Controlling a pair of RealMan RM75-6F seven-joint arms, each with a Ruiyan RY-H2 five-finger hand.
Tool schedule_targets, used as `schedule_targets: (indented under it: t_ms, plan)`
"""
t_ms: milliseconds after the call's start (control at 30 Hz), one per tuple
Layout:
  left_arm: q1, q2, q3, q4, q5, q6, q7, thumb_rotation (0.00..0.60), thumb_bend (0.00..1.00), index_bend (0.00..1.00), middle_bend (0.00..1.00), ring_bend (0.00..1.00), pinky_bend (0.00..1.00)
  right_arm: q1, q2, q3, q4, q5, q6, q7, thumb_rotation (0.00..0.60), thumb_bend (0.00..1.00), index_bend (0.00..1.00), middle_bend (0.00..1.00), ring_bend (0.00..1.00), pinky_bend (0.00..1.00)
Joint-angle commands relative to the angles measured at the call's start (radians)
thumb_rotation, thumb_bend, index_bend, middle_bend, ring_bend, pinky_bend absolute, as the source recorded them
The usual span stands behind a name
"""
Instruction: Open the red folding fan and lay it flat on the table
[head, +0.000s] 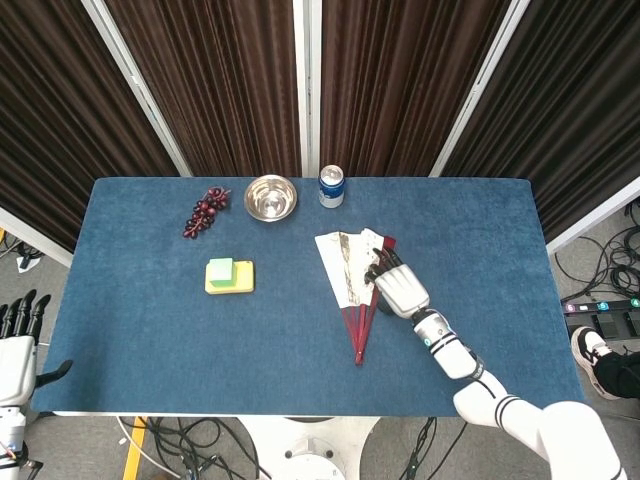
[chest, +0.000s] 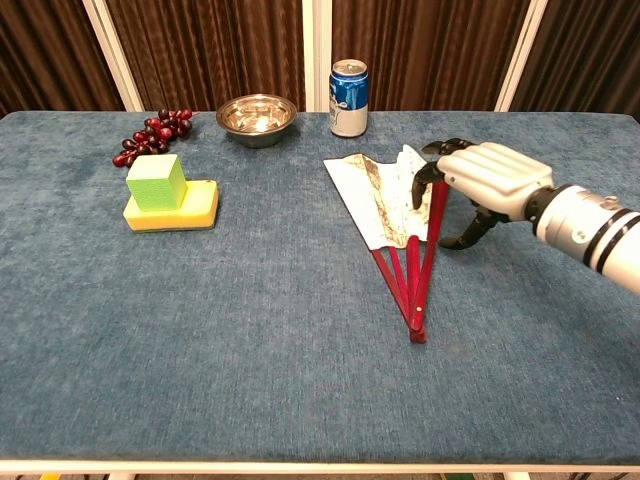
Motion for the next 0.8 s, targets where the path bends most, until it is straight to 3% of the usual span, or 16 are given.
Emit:
schedule_targets:
  t_ms: [33, 400, 500, 633, 800]
  plan:
    - [0.000, -0.001, 0.000, 0.001, -0.001, 0.000, -0.001, 0.600, 0.00, 0.11, 0.07, 0.02, 0.05, 0.011, -0.066, -0.030, 0.100, -0.030, 0.057, 0.058, 0.600, 0.16, 0.43, 0.32, 0.05, 0.00]
    - [0.000, 0.001, -0.004, 0.002, 0.003, 0.005, -0.005, 0.600, 0.00, 0.11, 0.07, 0.01, 0.05, 0.008, -0.187, -0.108, 0.371, -0.093, 0.174, 0.212, 0.600, 0.41, 0.51, 0.42, 0.16, 0.00]
    - [-0.001, 0.003, -0.005, 0.001, 0.007, 0.008, -0.009, 0.600, 0.00, 0.11, 0.07, 0.02, 0.05, 0.019, -0.200, -0.132, 0.421, -0.117, 0.199, 0.233, 0.600, 0.55, 0.57, 0.46, 0.20, 0.02]
    - [-0.011, 0.010, -0.013, 0.003, 0.023, 0.011, -0.025, 0.600, 0.00, 0.11, 0.07, 0.01, 0.05, 0.056, -0.176, -0.149, 0.428, -0.141, 0.238, 0.260, 0.600, 0.69, 0.65, 0.51, 0.27, 0.05]
    - [-0.053, 0.036, -0.029, -0.005, 0.092, 0.006, -0.108, 0.600, 0.00, 0.11, 0.07, 0.01, 0.05, 0.140, -0.058, -0.147, 0.315, -0.163, 0.274, 0.281, 0.600, 0.81, 0.74, 0.58, 0.34, 0.10]
